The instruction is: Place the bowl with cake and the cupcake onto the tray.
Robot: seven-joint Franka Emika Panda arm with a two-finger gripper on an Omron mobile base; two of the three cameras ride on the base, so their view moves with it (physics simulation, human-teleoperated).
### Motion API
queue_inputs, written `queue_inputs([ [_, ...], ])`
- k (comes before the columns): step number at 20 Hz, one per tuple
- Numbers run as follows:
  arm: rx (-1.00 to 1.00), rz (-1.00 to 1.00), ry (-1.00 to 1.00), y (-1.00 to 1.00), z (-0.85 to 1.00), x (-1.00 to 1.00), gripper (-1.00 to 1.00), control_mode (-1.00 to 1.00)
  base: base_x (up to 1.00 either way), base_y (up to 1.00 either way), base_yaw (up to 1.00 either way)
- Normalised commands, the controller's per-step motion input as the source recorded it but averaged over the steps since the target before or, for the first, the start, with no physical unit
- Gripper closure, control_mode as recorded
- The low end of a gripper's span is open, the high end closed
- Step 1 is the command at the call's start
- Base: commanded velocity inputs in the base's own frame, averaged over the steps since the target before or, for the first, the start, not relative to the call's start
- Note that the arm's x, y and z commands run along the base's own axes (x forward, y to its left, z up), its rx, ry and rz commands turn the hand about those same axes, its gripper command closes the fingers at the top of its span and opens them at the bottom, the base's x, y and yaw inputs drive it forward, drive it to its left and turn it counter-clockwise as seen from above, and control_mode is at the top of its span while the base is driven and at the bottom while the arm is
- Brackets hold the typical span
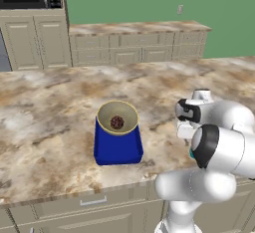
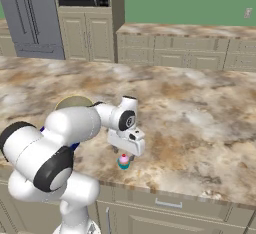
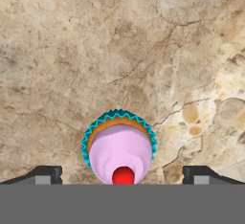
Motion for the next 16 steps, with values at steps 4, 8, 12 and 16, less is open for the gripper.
queue_inputs([
  [4, -0.03, -0.09, 0.06, 0.06, -0.13, -0.18, -1.0, -1.0, 0.0, 0.0, 0.0],
  [8, -0.01, -0.04, 0.02, 0.1, -0.08, 0.01, -1.0, -1.0, 0.0, 0.0, 0.0],
  [12, 0.0, 0.0, 0.0, -0.02, -0.09, 0.08, -1.0, -1.0, 0.0, 0.0, 0.0],
  [16, 0.0, 0.0, 0.0, -0.23, -0.09, 0.05, -1.0, -1.0, 0.0, 0.0, 0.0],
])
